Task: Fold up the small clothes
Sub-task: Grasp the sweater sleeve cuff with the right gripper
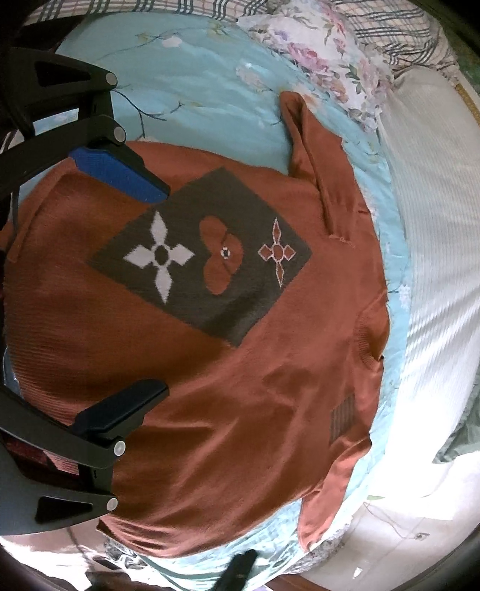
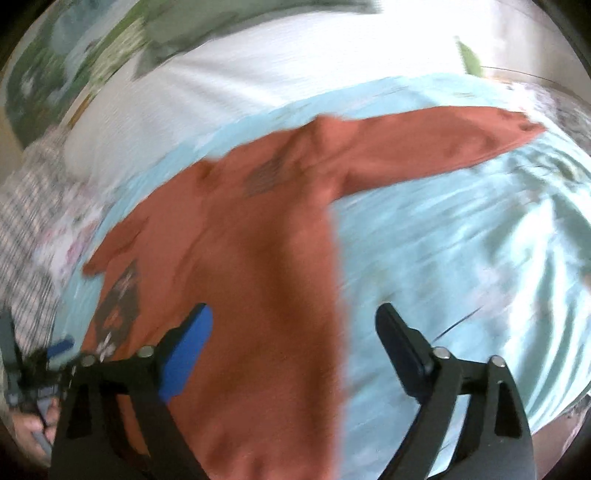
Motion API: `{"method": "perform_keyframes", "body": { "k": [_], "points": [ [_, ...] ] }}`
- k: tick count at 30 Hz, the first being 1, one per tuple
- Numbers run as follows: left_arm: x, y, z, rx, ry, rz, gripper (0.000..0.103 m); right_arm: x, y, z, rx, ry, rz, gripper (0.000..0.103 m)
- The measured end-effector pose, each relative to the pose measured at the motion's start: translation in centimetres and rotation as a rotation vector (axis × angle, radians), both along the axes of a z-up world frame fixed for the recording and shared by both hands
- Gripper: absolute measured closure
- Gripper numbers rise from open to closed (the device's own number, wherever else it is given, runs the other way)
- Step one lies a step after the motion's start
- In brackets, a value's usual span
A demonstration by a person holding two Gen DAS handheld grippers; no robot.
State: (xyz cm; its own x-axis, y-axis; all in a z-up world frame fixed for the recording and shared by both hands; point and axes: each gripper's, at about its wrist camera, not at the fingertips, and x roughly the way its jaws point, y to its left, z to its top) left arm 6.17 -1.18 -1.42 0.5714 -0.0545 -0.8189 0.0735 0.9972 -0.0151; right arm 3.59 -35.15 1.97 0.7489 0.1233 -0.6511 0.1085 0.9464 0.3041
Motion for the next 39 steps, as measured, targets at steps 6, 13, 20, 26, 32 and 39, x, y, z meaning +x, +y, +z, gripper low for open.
{"method": "perform_keyframes", "body": {
  "k": [6,13,20,26,32,39],
  "points": [
    [1.5,-1.4,-0.7,0.012,0.028,-0.024,0.006,2.9,-12.7,0.7,0.050,-0.017,-0.240,0.038],
    [3.9,-3.4,-1.9,0.028,0.092,-0.050,0.006,7.9,-26.4,-0.4,0.117,0.024,-0.461,0.059],
    [6.2,-5.6,-2.9,0.060,0.139,-0.083,0.006,14.1,-35.0,-2.9,0.142,0.079,-0.600,0.061],
    [7.2,-6.1,-3.3,0.058,0.157,-0.106,0.006,17.5,-35.6,-2.9,0.070,0.101,-0.610,0.095],
    [7.0,-5.2,-3.1,0.028,0.139,-0.094,0.006,17.8,-28.4,0.2,0.056,0.019,-0.414,0.095],
    [6.3,-4.2,-2.8,-0.010,0.119,-0.083,0.006,20.6,-11.7,2.3,0.199,-0.025,-0.031,0.095]
  ]
}}
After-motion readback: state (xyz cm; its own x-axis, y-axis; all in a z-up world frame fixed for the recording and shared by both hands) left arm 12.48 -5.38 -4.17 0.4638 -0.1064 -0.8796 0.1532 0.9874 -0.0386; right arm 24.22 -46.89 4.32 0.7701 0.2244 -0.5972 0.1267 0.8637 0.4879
